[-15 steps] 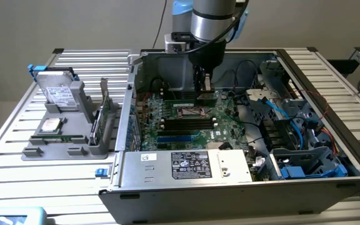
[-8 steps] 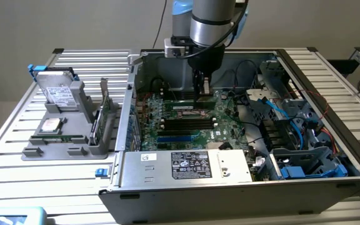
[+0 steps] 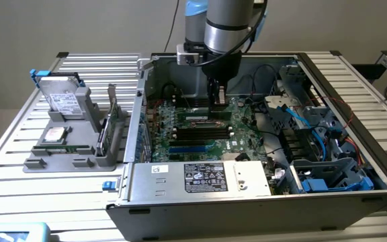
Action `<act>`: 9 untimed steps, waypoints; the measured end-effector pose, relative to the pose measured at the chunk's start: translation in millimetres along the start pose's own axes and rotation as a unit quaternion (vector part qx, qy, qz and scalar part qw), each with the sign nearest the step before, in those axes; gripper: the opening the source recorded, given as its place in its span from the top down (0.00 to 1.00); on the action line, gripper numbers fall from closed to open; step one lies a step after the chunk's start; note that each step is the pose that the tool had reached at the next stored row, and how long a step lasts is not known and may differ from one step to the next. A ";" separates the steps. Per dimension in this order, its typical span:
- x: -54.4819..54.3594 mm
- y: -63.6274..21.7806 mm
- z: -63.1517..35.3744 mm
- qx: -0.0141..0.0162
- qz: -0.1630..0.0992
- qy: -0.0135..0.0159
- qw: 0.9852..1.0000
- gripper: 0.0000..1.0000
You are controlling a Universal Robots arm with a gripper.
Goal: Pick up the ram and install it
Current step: 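Insert the ram into the slot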
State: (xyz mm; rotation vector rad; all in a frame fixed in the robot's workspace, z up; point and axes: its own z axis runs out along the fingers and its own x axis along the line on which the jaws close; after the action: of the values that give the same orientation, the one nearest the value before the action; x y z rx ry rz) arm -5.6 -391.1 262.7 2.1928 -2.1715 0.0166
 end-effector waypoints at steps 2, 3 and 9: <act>0.8 0.0 1.7 0.000 0.001 0.000 1.000 0.86; 0.9 0.0 2.9 0.000 0.002 0.000 1.000 0.86; 0.6 -0.4 12.4 0.000 0.004 0.000 1.000 0.86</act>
State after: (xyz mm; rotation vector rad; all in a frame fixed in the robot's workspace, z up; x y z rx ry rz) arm -5.6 -392.3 250.3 2.1832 -2.1804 0.0170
